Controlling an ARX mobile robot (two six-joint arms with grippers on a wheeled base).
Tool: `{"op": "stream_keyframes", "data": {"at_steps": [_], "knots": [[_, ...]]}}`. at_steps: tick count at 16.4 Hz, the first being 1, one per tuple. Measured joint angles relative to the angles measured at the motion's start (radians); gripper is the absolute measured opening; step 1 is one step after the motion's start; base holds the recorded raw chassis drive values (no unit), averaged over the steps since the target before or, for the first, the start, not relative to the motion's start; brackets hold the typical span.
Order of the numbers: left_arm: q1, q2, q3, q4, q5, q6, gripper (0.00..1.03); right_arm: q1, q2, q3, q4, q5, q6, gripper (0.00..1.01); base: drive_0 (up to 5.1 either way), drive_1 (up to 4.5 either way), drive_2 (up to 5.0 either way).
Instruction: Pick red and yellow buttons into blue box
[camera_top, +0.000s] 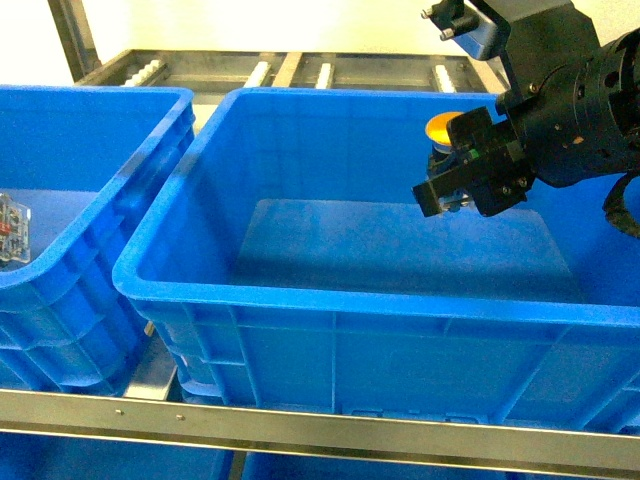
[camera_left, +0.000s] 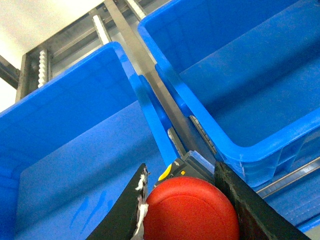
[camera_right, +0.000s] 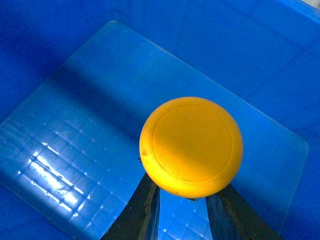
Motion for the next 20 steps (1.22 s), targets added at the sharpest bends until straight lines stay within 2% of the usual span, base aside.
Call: {"op": "stream_keyframes", "data": {"at_steps": [3, 5, 6, 9, 10, 14, 18, 20], "knots": [[0.000, 0.000, 0.000, 0.000, 0.000, 0.000, 0.33, -0.018, -0.001, -0.002, 0.005, -0.002, -0.001, 0.20, 0.0, 0.00, 0.0], [0.000, 0.000, 0.000, -0.001, 0.000, 0.000, 0.33, -0.019, -0.010, -0.005, -0.008, -0.027, 0.000, 0.20, 0.0, 0.00, 0.0], [0.000, 0.000, 0.000, 0.000, 0.000, 0.000, 0.33, -0.018, -0.016, -0.006, -0.010, -0.032, 0.000, 0.27, 0.0, 0.00, 0.0], [0.000, 0.000, 0.000, -0.001, 0.000, 0.000, 0.33, -0.018, -0.018, -0.006, -0.006, -0.035, 0.000, 0.64, 0.0, 0.00, 0.0], [0.000, 0.000, 0.000, 0.000, 0.000, 0.000, 0.33, -0.018, -0.018, -0.006, -0.007, -0.035, 0.001, 1.00, 0.0, 0.00, 0.0], [0.000, 0.000, 0.000, 0.000, 0.000, 0.000, 0.33, -0.018, -0.018, -0.006, -0.006, -0.035, 0.001, 0.97, 0.0, 0.00, 0.0], [0.000, 0.000, 0.000, 0.000, 0.000, 0.000, 0.33, -0.018, -0.018, -0.006, -0.006, -0.035, 0.001, 0.98, 0.0, 0.00, 0.0], [0.000, 0.000, 0.000, 0.000, 0.000, 0.000, 0.33, -0.018, -0.035, -0.031, 0.011, -0.050, 0.005, 0.98, 0.0, 0.00, 0.0]]}}
